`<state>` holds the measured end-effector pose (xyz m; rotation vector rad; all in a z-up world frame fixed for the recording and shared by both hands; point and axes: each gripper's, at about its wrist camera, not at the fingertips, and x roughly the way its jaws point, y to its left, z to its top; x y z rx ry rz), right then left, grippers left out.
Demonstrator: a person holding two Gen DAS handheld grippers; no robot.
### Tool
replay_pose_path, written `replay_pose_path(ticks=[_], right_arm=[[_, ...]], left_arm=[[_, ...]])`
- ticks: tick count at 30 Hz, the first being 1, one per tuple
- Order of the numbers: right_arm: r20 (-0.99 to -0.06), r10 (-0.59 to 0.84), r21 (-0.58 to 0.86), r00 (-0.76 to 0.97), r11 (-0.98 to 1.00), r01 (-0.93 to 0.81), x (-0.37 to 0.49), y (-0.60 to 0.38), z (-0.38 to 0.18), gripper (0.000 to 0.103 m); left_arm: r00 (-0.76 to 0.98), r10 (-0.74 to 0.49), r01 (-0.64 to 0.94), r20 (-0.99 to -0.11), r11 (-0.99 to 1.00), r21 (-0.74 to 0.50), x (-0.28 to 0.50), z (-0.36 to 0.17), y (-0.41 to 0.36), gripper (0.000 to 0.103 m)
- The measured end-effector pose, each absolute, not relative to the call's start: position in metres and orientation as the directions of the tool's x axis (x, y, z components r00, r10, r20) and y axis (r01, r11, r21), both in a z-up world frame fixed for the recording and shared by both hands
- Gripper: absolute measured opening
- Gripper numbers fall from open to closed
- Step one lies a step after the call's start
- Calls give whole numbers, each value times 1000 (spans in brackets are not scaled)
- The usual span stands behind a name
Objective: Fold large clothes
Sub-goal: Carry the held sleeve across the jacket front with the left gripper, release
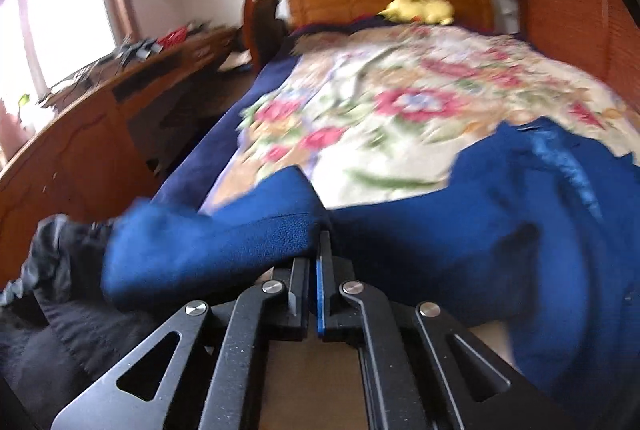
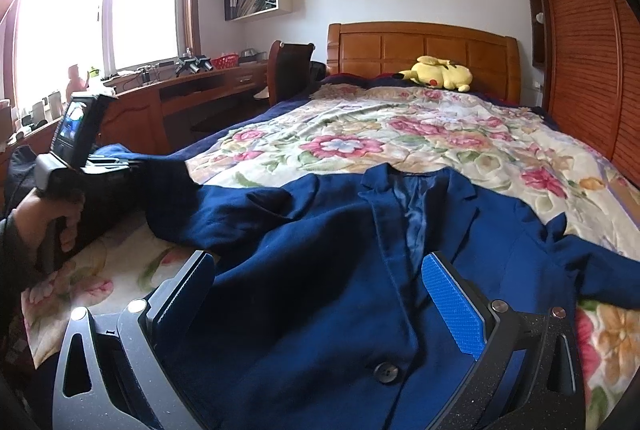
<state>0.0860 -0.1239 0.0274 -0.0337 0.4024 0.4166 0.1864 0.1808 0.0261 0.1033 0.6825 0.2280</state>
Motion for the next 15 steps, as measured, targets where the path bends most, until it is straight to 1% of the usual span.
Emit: replay_pose_path(ticks=[4,7,12,15], right_arm=[[-378,413,115,829,909,-401,91,-144,33,103],[-370,362,84,855,930,-357,93,-157,35,103],[-368,360,116,857,932,-342,98,-174,37,103],[-362,345,119,866,939,-324,99,-181,38,103]], left_arm=[[792,159,-81,-589,984,158,181,47,139,2],[811,104,-21,-575,988,150,180,59,109,2],[832,19,82,-554,984,158,175,79,59,2],[836,-45,138,-548,982,129,174,91,31,2]])
